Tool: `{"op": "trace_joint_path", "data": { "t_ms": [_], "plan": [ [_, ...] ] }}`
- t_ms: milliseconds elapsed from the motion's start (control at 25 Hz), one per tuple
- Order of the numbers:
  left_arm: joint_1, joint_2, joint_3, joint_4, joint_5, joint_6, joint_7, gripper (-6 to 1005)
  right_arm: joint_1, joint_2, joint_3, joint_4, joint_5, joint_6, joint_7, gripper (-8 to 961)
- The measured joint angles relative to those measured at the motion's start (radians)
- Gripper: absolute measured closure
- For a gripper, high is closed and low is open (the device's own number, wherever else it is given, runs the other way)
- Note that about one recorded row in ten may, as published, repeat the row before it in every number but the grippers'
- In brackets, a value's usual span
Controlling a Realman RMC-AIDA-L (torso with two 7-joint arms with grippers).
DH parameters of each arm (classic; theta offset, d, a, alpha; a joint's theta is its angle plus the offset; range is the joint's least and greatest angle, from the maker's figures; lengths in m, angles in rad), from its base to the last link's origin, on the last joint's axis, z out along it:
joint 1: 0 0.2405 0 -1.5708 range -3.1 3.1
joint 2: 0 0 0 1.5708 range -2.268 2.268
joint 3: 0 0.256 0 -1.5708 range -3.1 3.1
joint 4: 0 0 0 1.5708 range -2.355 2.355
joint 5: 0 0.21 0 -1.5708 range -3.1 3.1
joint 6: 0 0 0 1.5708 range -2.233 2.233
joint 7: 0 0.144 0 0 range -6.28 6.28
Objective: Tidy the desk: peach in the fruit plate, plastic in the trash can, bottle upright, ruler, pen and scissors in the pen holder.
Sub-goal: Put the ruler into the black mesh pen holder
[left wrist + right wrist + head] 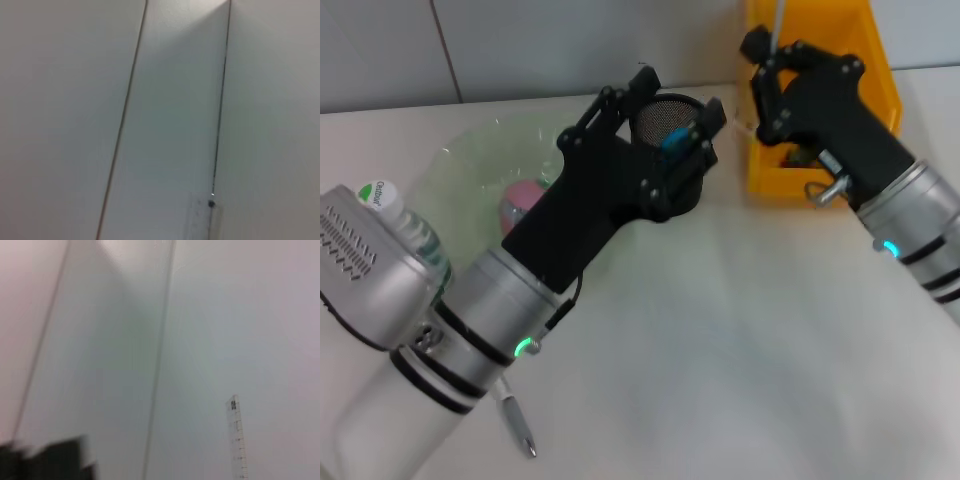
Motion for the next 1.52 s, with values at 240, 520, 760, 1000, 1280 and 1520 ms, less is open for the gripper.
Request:
{"op": "trace_joint_path", "data": {
  "t_ms": [240,520,760,1000,1280,1520],
  "plan": [
    [0.037,0.008,-0.021,-0.021,0.184,0.028,-0.104,300,0.052,0.000,0.049,-0.011,0.000,0.051,0.034,944],
    [0.061,0.010,-0.113,-0.062,0.384,0.023,-0.250,302,0.137,0.003,0.107,-0.005,0.000,0.209,0.043,944],
    [0.061,0.011,-0.155,-0.123,0.483,0.022,-0.327,303,0.199,0.004,0.142,0.005,0.000,0.349,0.068,944],
    [0.061,0.015,-0.199,-0.186,0.530,0.024,-0.383,304,0.240,0.004,0.143,0.013,-0.005,0.442,0.083,944],
    [0.061,0.035,-0.225,-0.200,0.610,0.027,-0.410,303,0.271,0.005,0.143,0.032,-0.006,0.528,0.083,938],
    [0.075,0.054,-0.288,-0.200,0.718,0.052,-0.434,302,0.275,0.006,0.143,0.037,-0.005,0.541,0.083,932]
  ]
}}
